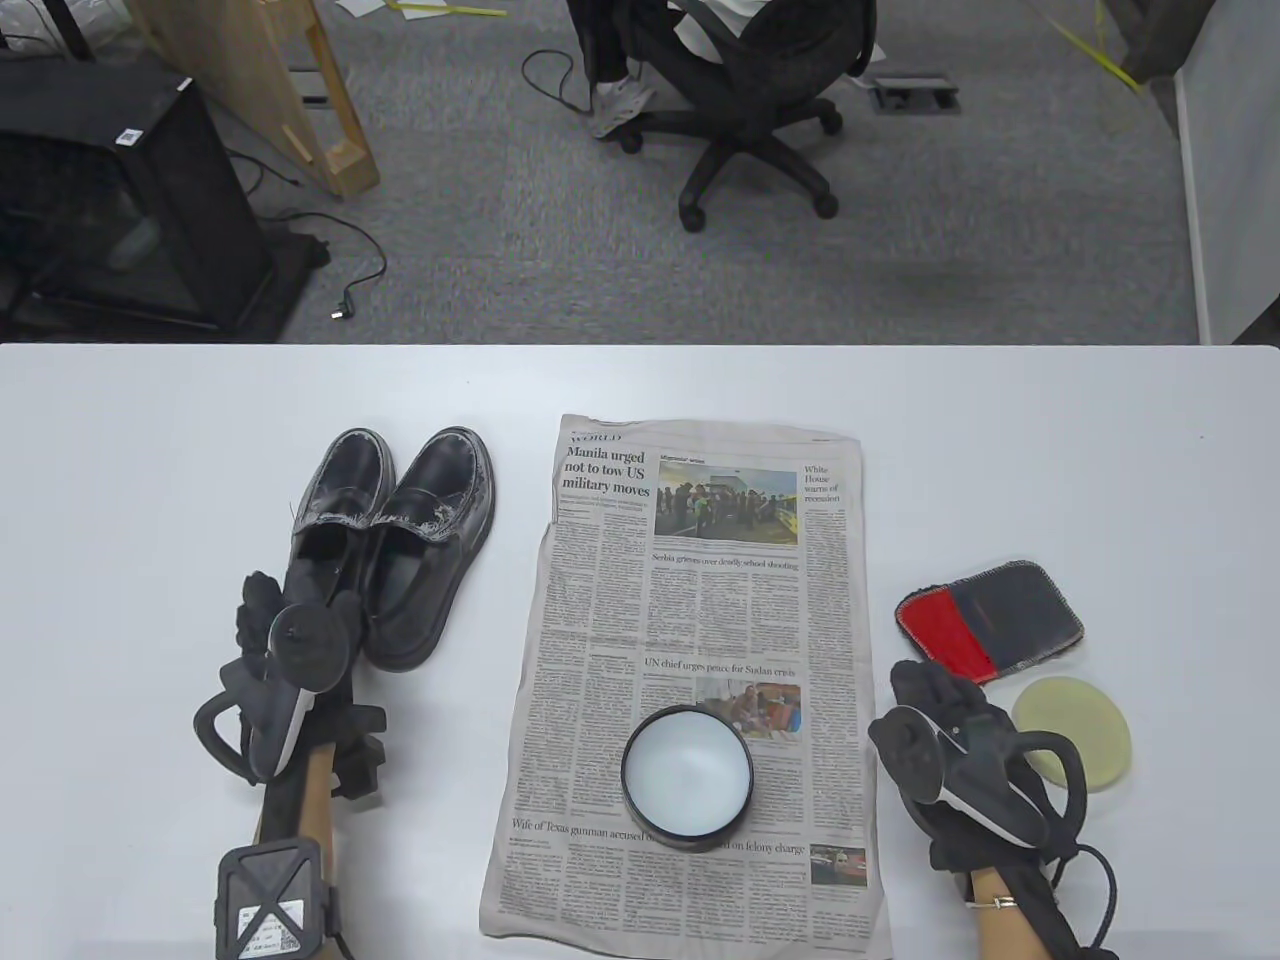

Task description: Dip and apply leather care cream with polishing sponge on shoes

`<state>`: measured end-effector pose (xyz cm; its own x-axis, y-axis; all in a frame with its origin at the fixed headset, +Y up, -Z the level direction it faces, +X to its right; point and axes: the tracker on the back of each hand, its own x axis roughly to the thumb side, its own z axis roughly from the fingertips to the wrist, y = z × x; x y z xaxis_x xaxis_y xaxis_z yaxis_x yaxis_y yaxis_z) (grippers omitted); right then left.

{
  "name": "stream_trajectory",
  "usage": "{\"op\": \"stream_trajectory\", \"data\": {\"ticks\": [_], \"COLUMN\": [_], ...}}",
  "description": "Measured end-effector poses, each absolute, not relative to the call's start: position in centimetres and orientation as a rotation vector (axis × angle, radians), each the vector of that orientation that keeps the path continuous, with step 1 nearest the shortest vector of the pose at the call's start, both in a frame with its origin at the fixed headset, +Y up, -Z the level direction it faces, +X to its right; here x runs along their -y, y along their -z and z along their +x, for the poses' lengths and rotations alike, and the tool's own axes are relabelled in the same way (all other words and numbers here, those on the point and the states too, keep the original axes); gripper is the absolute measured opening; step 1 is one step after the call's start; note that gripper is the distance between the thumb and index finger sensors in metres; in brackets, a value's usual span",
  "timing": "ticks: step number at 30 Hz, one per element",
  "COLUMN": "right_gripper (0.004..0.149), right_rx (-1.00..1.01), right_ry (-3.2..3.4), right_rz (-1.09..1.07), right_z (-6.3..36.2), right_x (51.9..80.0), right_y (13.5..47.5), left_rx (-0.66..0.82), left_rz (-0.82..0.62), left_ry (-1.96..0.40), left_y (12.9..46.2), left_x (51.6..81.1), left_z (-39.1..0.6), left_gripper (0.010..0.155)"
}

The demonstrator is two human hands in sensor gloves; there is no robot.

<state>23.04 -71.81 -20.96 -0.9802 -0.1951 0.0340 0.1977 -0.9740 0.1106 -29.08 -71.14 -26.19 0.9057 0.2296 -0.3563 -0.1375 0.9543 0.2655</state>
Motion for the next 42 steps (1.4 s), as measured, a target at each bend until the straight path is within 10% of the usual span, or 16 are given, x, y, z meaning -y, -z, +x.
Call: {"op": "stream_trajectory", "data": {"ticks": [5,13,31,42], "right_gripper": [0.081,0.089,0.119,0.121], "right_rx": [0.377,0.574,0.743,0.372], "right_ry": [2.854,2.929,2.886,3.047], "right_rz": [0.082,0.087,0.002,-0.186], "right_z": [23.9,25.2,24.7,23.1], "right_x": [72.9,74.5,76.7,72.6], "right_y": [21.5,22.2,22.8,21.6], "left_rx": [-0.049,0.666,0.698,0.664], "left_rz": [0.302,-0.291,-0.479,-0.502], "left_ry": [-0.348,-0.395,-0.123,-0.162], "left_y": [24.5,23.0,22.2,22.3], "left_x": [68.7,73.8,78.2,78.7], "left_z": [-23.7,-12.9,-10.2,-10.5], "left_gripper": [0.078,0.113,0.117,0.109]}}
